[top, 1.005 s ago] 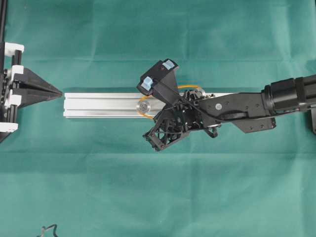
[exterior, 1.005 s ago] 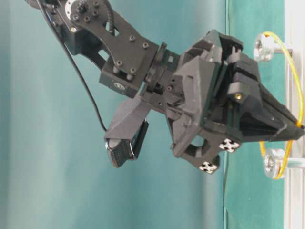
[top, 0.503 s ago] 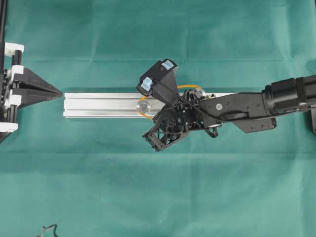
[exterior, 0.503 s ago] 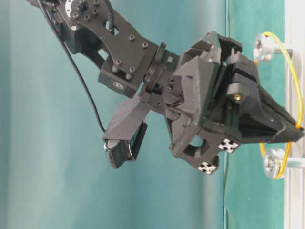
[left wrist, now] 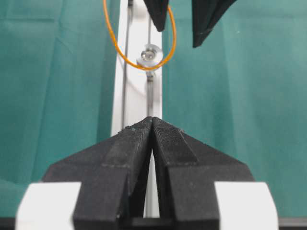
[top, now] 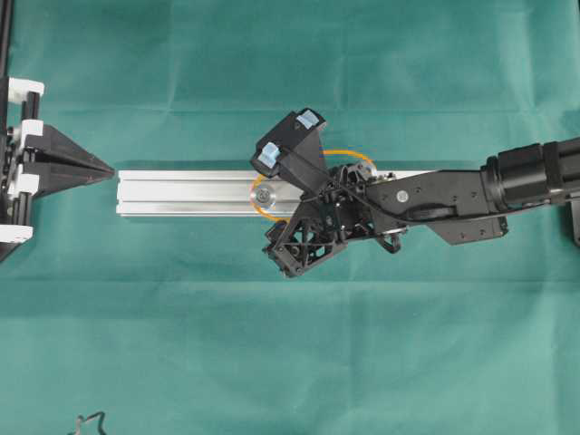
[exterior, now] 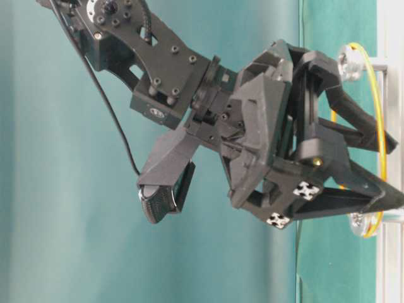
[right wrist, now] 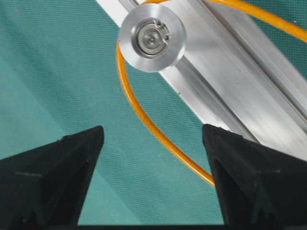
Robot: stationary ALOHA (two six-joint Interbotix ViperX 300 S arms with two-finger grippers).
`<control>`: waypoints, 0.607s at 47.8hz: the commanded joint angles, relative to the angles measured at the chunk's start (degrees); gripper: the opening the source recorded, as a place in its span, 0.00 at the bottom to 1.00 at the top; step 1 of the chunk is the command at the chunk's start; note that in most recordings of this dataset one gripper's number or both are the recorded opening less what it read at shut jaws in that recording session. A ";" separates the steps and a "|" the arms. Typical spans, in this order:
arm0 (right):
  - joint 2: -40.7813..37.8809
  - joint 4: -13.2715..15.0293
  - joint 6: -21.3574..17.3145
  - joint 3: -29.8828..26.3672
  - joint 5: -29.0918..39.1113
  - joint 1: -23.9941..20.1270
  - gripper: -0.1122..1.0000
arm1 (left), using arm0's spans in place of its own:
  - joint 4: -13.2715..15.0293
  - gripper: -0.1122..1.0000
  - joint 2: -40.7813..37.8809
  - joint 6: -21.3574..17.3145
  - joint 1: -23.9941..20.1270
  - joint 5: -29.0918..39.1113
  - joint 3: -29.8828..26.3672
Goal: Hook the rubber onto the shaft.
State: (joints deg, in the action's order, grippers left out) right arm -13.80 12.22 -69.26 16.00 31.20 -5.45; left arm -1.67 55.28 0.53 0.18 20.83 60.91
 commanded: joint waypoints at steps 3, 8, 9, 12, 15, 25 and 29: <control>2.29 0.44 0.09 -0.62 -0.18 -0.18 0.89 | -0.18 0.10 -0.26 0.00 0.00 -0.35 -1.76; 2.46 0.53 0.18 -0.62 -0.18 -0.18 0.89 | -0.18 0.10 -0.26 0.00 -0.09 -0.35 -1.76; 2.64 0.62 0.18 -0.62 -0.18 -0.18 0.89 | -0.09 0.10 -0.26 0.00 0.00 -0.35 -1.76; 3.25 0.62 0.70 -0.62 0.00 -0.18 0.89 | -0.09 0.10 -0.35 0.00 -0.09 -0.35 -1.76; 4.31 0.62 1.58 -0.62 0.70 -0.18 0.89 | -0.18 0.10 -0.26 0.00 0.00 -0.35 -1.76; 7.73 0.70 4.04 -0.88 3.34 0.09 0.89 | -0.18 0.10 -0.26 0.00 -0.09 -0.26 -1.76; 9.49 0.70 5.36 -0.88 3.96 0.26 0.89 | -0.18 0.10 -0.26 0.00 -0.09 -0.35 -1.76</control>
State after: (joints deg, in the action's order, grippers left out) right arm -7.65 12.66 -64.42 16.00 34.80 -5.45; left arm -1.67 55.20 0.53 0.09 20.83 60.91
